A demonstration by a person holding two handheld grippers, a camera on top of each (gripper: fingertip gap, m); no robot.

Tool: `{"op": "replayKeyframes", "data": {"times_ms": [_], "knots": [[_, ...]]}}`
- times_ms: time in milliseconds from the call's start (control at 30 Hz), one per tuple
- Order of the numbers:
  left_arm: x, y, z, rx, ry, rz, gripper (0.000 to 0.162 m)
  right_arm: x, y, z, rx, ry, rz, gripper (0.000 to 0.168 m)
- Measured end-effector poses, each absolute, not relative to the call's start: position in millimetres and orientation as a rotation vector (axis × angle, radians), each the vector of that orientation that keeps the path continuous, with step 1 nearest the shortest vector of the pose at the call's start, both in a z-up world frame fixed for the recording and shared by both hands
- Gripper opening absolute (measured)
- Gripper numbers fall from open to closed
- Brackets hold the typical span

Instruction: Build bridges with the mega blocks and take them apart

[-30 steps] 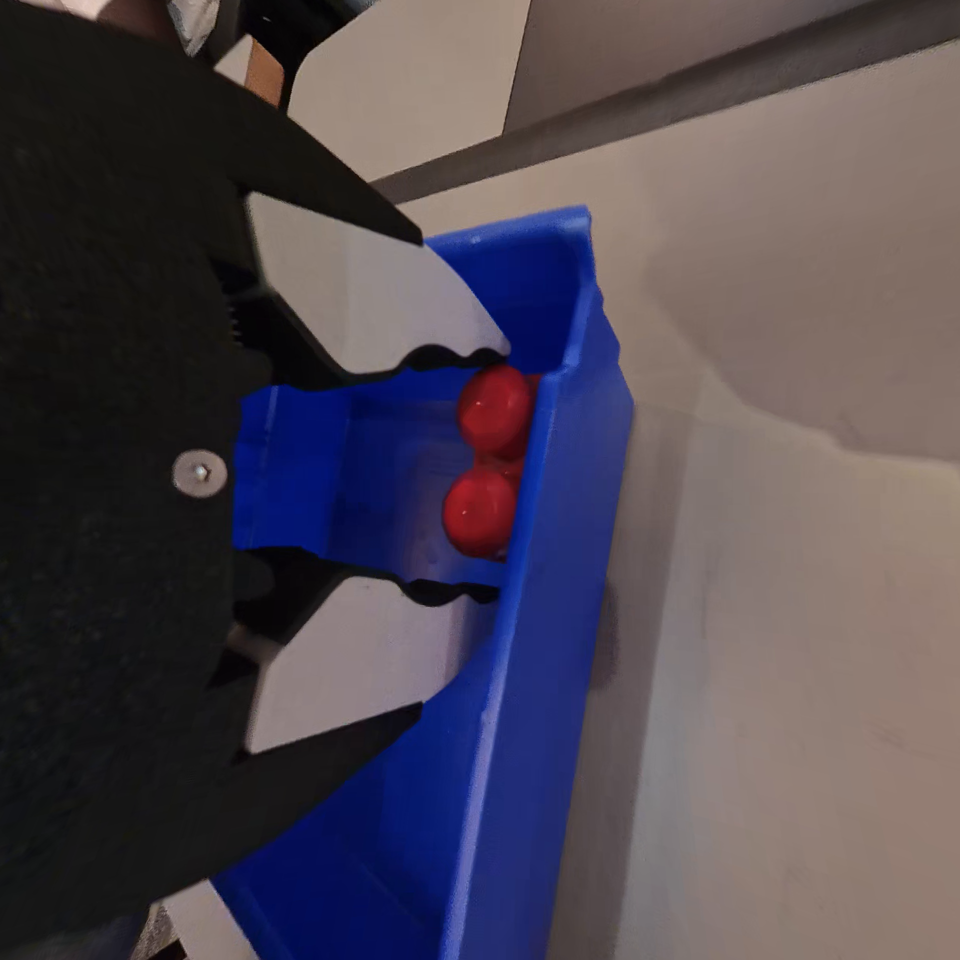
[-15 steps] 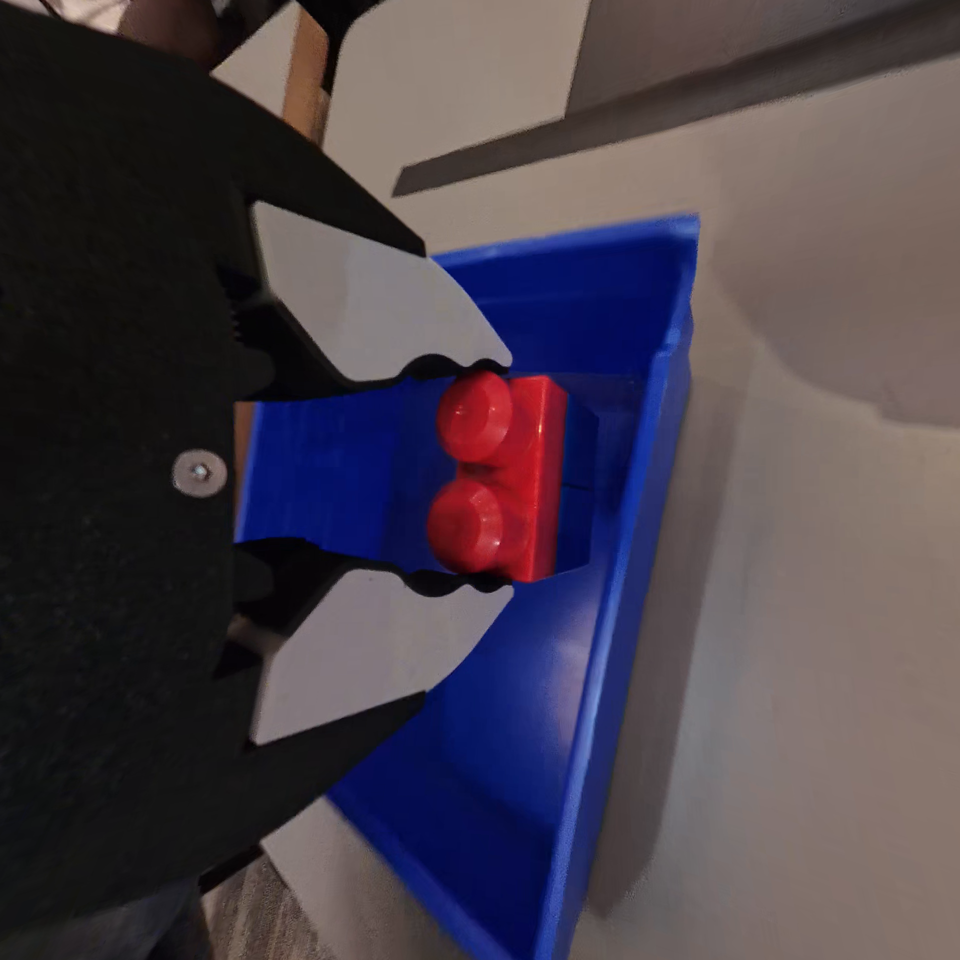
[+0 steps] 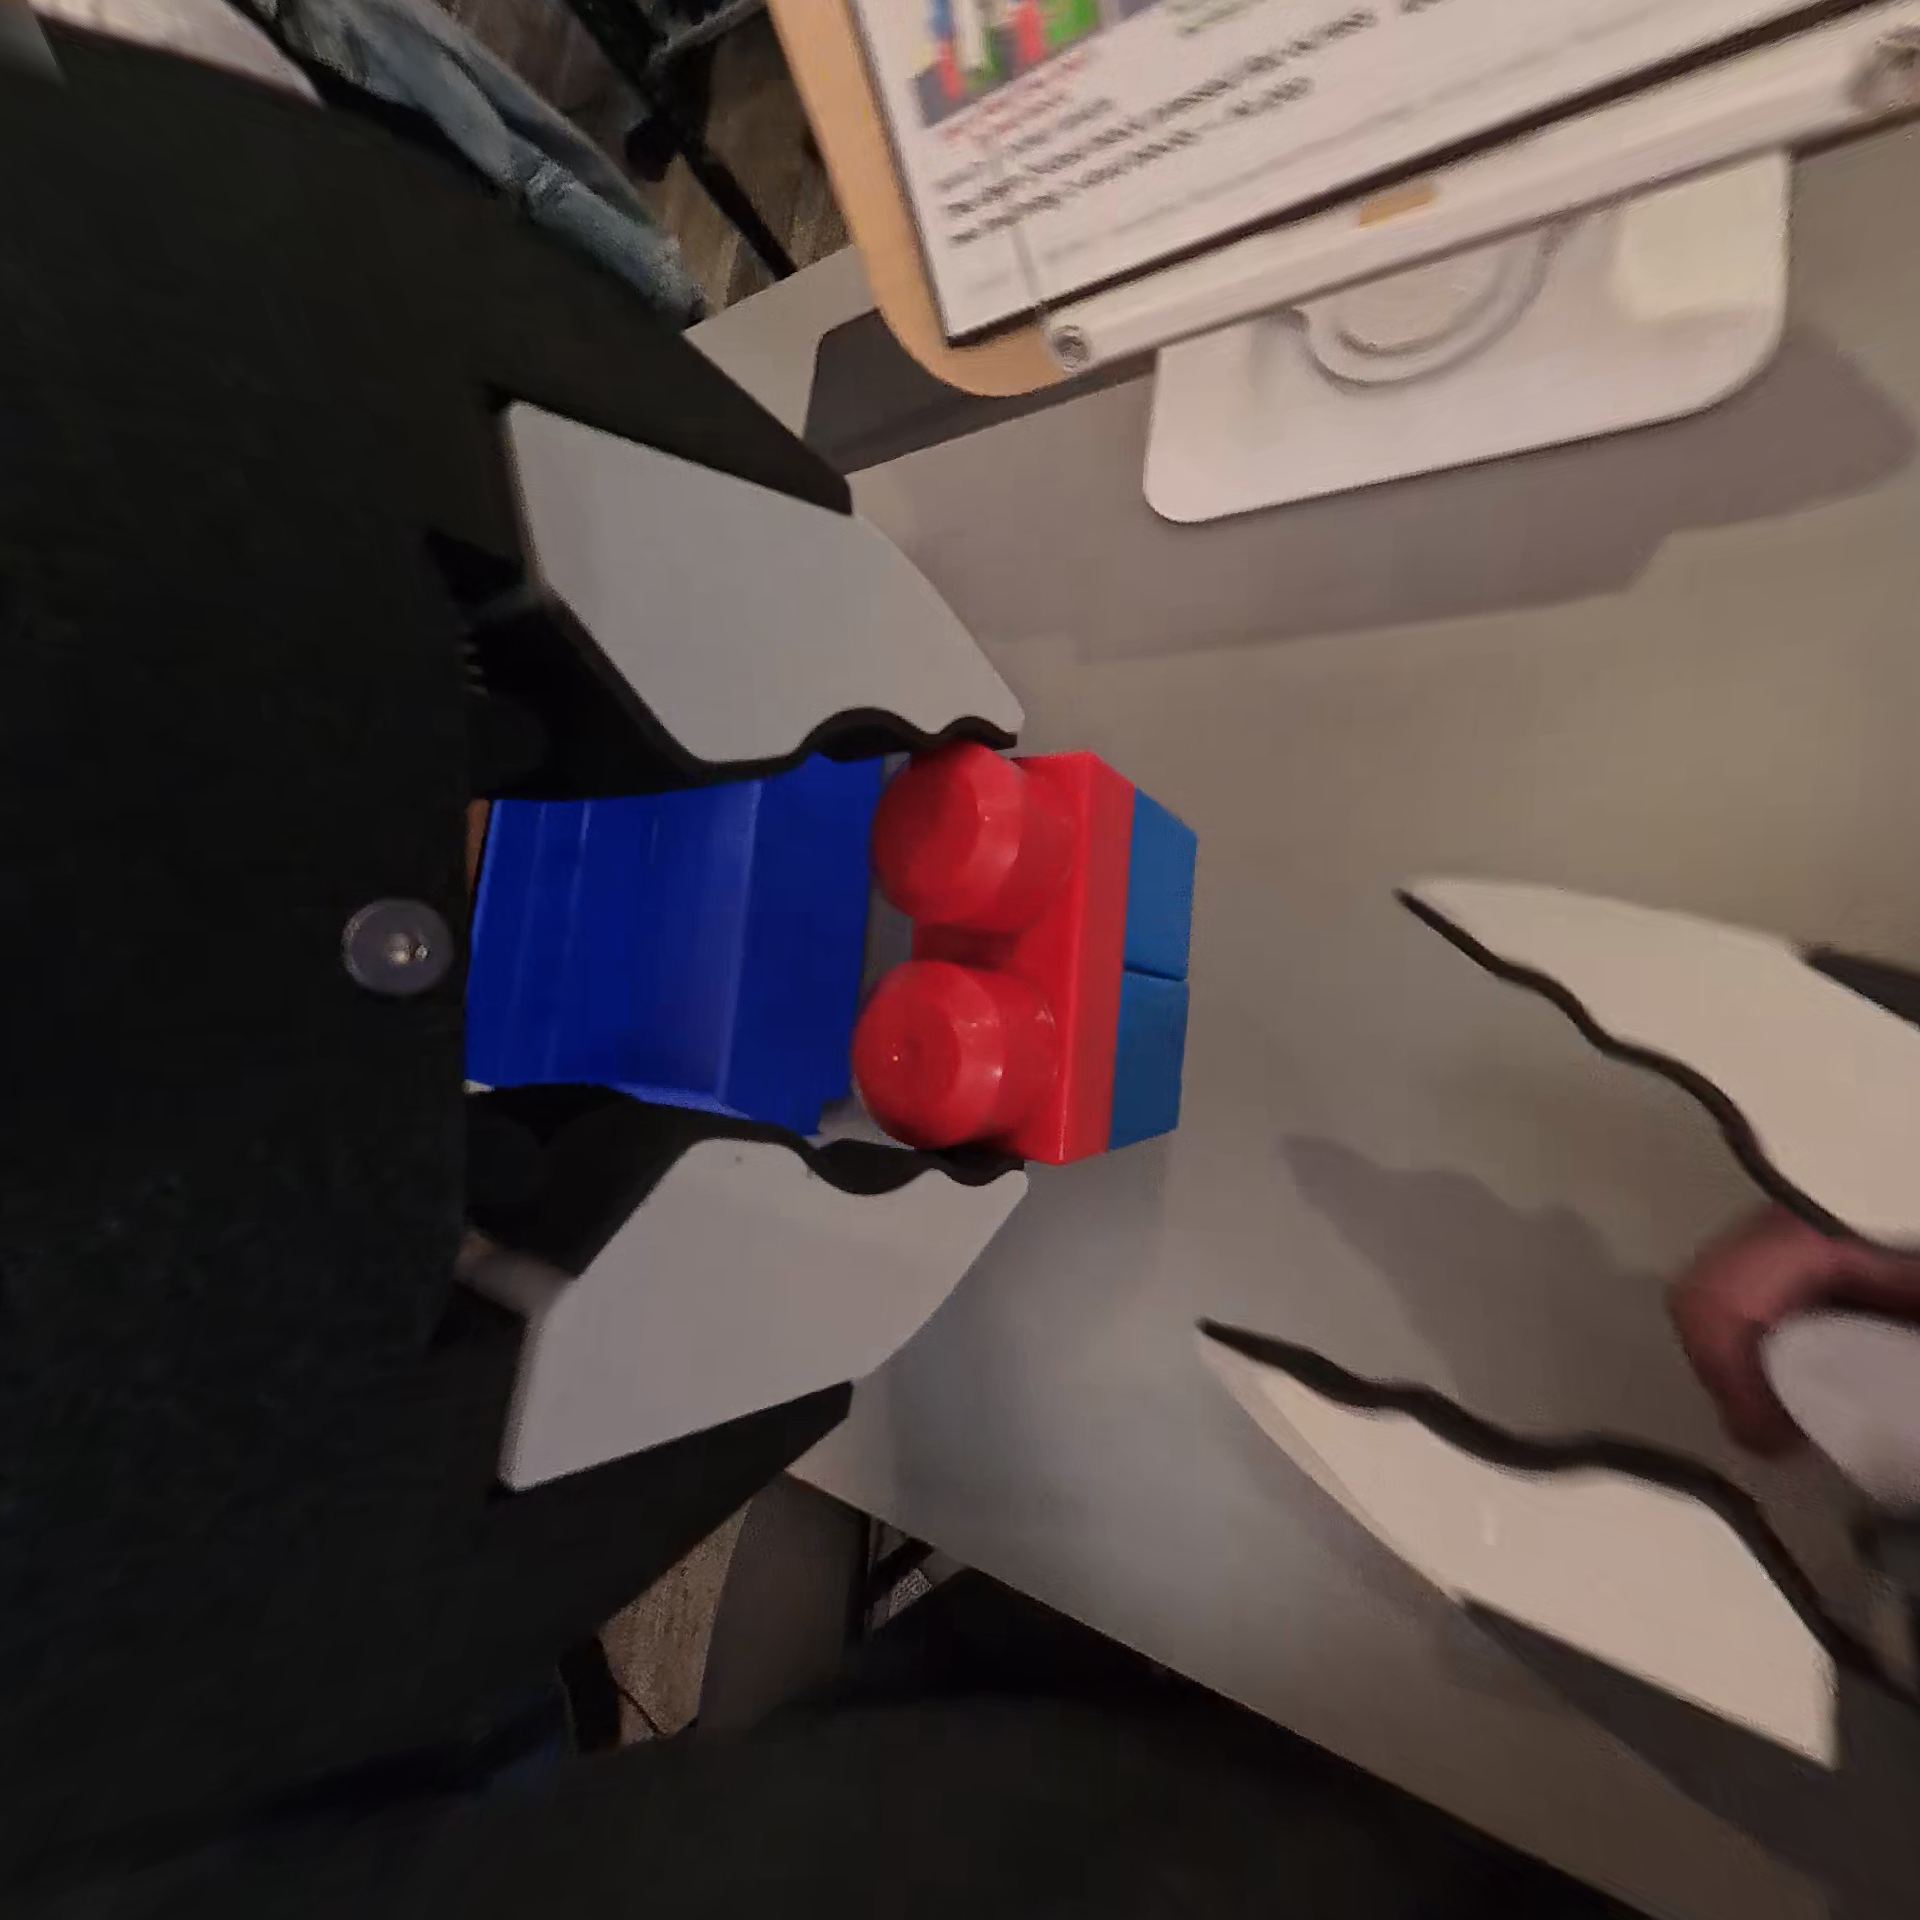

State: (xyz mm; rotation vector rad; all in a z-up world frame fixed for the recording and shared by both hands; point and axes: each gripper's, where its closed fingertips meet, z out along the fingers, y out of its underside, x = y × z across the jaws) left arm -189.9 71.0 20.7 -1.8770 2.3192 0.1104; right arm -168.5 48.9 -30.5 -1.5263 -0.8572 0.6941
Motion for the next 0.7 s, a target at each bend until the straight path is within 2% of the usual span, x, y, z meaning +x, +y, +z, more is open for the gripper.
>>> {"op": "replayKeyframes", "data": {"times_ms": [167,233,433,567,633,700], "knots": [[-151,37,-6,-1.829,2.435,0.004,0.071,-159,49,-40,-1.513,-0.798,0.766,0.102],[-143,35,-16,-1.821,2.446,-0.012,0.071,-157,43,-47,-1.495,-0.825,0.779,0.077],[-133,28,-27,-1.775,2.454,-0.090,0.071,-150,38,-58,-1.511,-0.846,0.800,0.075],[-139,29,-17,-1.769,2.467,-0.085,0.069,-155,38,-61,-1.547,-0.866,0.819,0.075],[-135,34,8,-1.743,2.401,-0.122,0.069,-151,47,-108,-1.743,-0.937,0.687,0.075],[-133,39,45,-1.735,2.313,-0.200,0.069,-157,41,-117,-1.749,-0.857,0.828,0.075]]}}
